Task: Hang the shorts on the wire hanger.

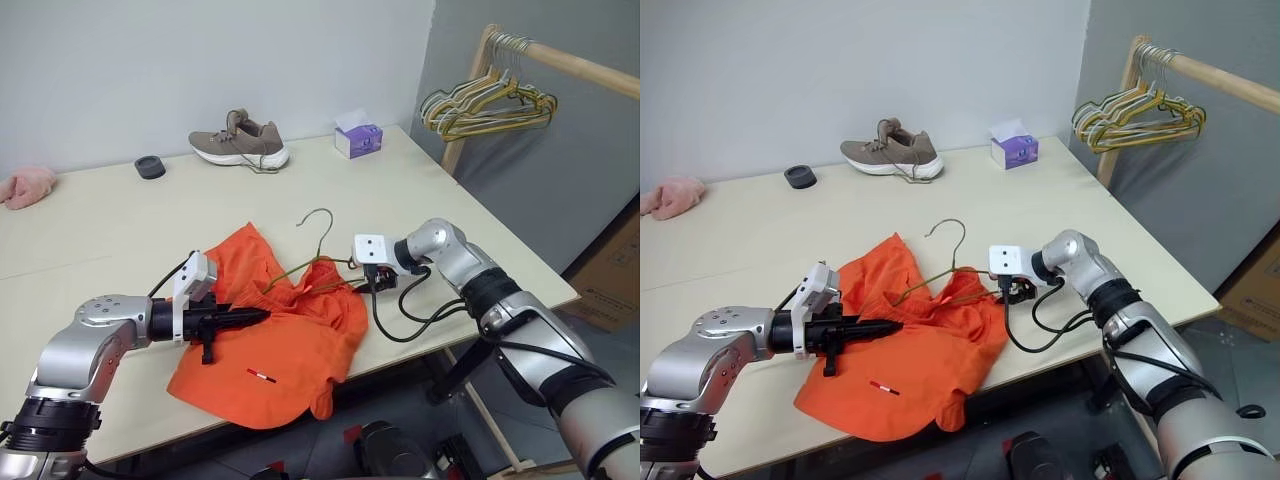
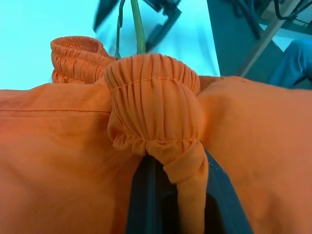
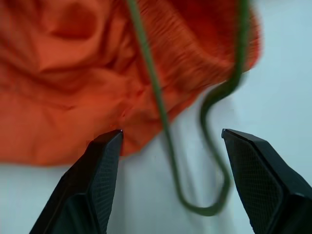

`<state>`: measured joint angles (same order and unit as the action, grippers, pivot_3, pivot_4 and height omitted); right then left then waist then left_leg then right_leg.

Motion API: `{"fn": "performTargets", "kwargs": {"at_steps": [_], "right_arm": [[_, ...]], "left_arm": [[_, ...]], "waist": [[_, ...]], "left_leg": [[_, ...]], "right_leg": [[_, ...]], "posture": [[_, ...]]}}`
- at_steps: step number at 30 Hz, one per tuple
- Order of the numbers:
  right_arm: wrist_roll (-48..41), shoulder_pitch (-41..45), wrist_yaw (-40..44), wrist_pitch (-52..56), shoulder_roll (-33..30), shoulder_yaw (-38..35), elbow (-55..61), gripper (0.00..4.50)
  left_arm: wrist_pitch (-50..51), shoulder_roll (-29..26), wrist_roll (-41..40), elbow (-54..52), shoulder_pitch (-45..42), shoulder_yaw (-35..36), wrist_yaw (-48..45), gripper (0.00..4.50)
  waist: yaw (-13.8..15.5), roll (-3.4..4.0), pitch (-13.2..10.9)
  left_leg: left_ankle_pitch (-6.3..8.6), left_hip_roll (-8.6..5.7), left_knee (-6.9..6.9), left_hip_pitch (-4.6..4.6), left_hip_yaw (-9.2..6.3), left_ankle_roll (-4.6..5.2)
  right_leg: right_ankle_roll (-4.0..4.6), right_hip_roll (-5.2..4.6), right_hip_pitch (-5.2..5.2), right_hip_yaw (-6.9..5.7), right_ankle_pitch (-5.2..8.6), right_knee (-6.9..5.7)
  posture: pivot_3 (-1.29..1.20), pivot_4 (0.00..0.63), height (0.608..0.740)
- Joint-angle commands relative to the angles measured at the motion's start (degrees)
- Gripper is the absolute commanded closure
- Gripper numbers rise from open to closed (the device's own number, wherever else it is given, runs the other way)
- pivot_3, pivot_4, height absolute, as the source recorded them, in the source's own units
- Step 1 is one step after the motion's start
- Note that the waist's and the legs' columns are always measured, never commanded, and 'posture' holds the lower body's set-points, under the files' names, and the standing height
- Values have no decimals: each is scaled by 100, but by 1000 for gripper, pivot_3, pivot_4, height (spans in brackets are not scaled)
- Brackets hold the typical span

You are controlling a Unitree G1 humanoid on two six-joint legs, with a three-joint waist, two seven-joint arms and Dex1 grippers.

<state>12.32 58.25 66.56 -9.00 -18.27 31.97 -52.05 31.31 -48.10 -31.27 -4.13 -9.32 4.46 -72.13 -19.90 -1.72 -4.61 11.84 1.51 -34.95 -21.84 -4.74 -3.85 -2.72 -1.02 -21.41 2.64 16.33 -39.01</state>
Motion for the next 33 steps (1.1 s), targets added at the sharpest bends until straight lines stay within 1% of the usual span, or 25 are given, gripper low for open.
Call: {"fn": "performTargets", "kwargs": {"at_steps": [1,6,7,8,10,12,18,21,24,28,31,33], "right_arm": [[149,337,68,-238,174,-38,-190,2232],[324,403,30,-253,335,-74,-347,3904],[341,407,30,-265,342,-86,-358,4258],[343,409,37,-267,342,-107,-356,4499],[339,407,64,-264,337,-156,-340,4500],[287,382,137,-221,320,-221,-267,4500],[77,189,462,-6,175,-440,214,4500],[-6,44,576,170,96,-522,518,4500],[-176,-199,747,476,-25,-669,1030,4500],[-309,-441,765,806,-103,-774,1514,4500],[-404,-606,780,1042,-135,-801,1848,4500],[-450,-684,779,1153,-150,-799,2013,4500]], "left_arm": [[-115,-83,19,-248,-62,36,-25,4500],[-263,-15,89,-353,21,6,32,4500],[-146,-17,33,-357,20,0,30,4500],[-115,3,65,-329,-4,-11,102,4263],[25,50,16,-287,-58,-2,195,3786],[-1,65,37,-284,-66,2,220,3194],[-600,160,355,-221,22,130,479,1412],[-799,183,422,-162,50,240,602,1412],[-772,138,256,-21,69,815,917,1412],[-659,63,48,238,118,1473,1205,1412],[-640,-44,-14,702,50,1958,1443,1412],[-617,-120,-28,1046,-28,2162,1499,1412]], "waist": [[-2,0,0],[-25,1,2],[-24,1,2],[-22,1,3],[-18,1,4],[-17,1,4],[7,1,4],[33,2,4],[43,2,3],[74,1,5],[109,3,5],[138,6,4]], "left_leg": [[0,1,0,2,-2,0],[-1,2,-1,9,-6,0],[-1,1,-2,8,-5,-1],[-1,1,-2,8,-5,-1],[-1,1,-2,7,-5,0],[-1,1,-2,7,-5,0],[-1,1,-3,7,-6,-1],[-1,1,-3,7,-5,-1],[-1,2,-3,8,-6,0],[-1,3,-3,8,-5,0],[-1,6,-4,8,-15,0],[-1,1,-4,8,-12,0]], "right_leg": [[0,1,0,-1,0,-2],[1,3,4,-3,-1,-10],[2,3,4,-2,-1,-10],[1,2,4,-1,-1,-10],[1,2,4,-2,-1,-8],[1,2,4,-2,-1,-8],[2,2,4,-3,-2,-9],[2,2,4,-1,-2,-9],[2,2,3,-1,-2,-10],[2,3,2,-2,-2,-12],[2,6,3,-11,-2,-11],[2,3,3,-8,-2,-11]], "posture": [[-240,0,740],[-242,0,740],[-243,0,740],[-242,0,740],[-243,0,740],[-243,0,740],[-239,0,740],[-236,0,740],[-229,0,740],[-221,0,740],[-212,0,740],[-212,0,740]]}}
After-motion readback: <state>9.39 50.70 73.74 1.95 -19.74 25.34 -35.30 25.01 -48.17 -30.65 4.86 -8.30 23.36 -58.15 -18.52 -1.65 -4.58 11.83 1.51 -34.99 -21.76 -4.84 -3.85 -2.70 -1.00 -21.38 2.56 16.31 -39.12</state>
